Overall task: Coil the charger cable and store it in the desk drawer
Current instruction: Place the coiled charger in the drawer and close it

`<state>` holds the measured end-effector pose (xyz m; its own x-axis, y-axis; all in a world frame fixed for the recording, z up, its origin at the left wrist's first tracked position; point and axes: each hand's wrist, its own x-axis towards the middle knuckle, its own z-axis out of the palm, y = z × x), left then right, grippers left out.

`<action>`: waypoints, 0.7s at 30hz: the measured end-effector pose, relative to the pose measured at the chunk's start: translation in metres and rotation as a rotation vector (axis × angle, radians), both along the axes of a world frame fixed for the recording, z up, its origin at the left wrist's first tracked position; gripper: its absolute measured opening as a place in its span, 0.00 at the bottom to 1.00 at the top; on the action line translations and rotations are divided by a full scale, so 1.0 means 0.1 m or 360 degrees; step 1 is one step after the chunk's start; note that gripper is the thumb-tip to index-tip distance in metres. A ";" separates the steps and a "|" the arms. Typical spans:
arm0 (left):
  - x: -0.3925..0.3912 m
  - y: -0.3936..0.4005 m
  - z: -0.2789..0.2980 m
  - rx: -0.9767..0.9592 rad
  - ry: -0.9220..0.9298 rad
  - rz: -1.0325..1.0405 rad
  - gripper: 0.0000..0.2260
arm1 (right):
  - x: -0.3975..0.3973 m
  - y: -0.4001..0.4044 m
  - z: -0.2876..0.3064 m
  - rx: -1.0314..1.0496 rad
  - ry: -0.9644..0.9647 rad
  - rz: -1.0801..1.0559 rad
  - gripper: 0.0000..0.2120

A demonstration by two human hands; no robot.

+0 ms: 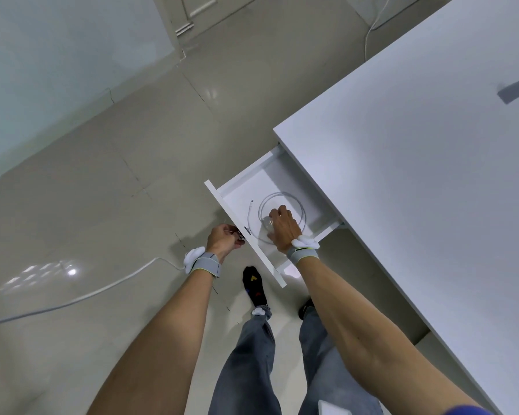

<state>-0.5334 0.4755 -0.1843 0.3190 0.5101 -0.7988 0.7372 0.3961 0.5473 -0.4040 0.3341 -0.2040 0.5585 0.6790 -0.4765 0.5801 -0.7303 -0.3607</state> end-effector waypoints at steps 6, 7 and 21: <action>0.02 -0.11 0.13 0.0170 0.0075 0.0012 0.11 | 0.10 -0.03 0.32 0.0266 -0.0056 -0.0061 0.16; 0.02 -0.12 0.15 0.0187 0.0099 0.0016 0.12 | 0.13 -0.05 0.38 0.0323 -0.0076 -0.0051 0.15; 0.06 -0.10 0.19 0.0272 0.0327 -0.0212 0.11 | 1.35 -0.80 1.08 0.0659 -0.0523 -0.0376 0.16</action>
<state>-0.5278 0.4659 -0.1656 0.2329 0.6071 -0.7597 0.8787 0.2034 0.4319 -0.2693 0.2537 -0.0955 0.7915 0.6106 0.0267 0.5482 -0.6901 -0.4725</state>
